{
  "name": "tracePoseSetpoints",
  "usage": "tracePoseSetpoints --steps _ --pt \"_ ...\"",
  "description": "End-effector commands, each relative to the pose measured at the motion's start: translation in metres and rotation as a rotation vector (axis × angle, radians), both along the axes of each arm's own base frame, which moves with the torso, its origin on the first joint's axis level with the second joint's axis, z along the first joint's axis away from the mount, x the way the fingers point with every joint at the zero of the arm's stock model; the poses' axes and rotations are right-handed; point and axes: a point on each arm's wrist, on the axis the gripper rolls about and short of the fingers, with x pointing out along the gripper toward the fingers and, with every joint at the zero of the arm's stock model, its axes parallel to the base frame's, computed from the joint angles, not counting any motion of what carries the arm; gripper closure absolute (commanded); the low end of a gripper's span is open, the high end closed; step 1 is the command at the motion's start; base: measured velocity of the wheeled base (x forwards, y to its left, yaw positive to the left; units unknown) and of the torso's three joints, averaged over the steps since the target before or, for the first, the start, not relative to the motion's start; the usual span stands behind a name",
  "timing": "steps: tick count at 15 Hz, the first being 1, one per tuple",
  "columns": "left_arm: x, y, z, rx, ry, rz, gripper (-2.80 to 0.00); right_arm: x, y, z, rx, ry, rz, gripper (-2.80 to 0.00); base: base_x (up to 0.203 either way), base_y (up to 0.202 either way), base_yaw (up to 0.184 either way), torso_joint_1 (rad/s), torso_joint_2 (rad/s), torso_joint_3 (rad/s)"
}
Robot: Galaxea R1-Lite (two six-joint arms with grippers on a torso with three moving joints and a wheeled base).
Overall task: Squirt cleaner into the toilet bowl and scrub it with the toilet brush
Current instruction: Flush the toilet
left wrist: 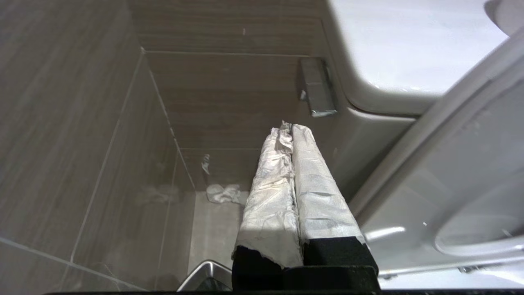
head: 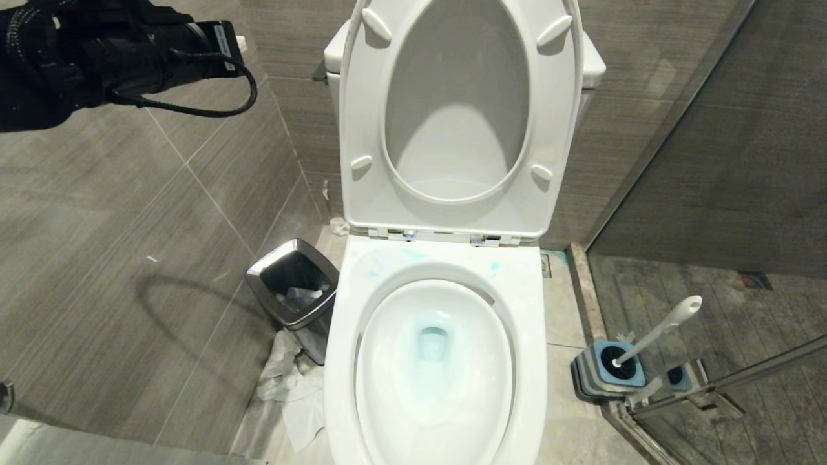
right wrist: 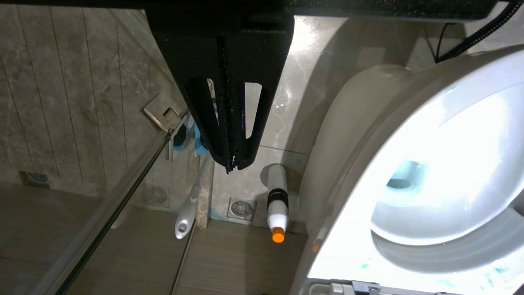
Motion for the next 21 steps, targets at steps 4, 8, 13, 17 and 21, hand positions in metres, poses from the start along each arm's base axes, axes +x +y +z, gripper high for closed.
tracePoseSetpoints --steps 4,8,13,17,21 --pt "0.013 -0.001 0.002 -0.034 -0.124 0.057 0.00 0.002 0.000 -0.007 0.000 0.027 -0.001 0.00 0.000 0.000 0.000 0.002 0.00 -0.137" --pt "0.015 -0.008 0.008 -0.062 -0.253 0.041 0.00 0.002 0.000 -0.007 0.000 0.027 -0.001 0.00 0.000 0.000 0.000 0.003 0.00 -0.195" --pt "0.012 -0.015 0.016 -0.088 -0.361 0.022 0.00 0.002 0.000 -0.007 0.000 0.027 0.000 0.00 0.000 0.000 0.000 0.005 0.00 -0.199" --pt "0.003 -0.021 0.027 -0.121 -0.469 -0.004 0.00 0.002 0.000 -0.007 0.000 0.027 -0.001 0.00 0.000 0.000 0.000 0.002 0.00 -0.188" --pt "-0.005 -0.026 0.034 -0.159 -0.534 -0.027 0.00 0.002 0.000 -0.007 0.000 0.027 0.000 0.00 0.000 0.000 0.000 0.003 0.00 -0.040"
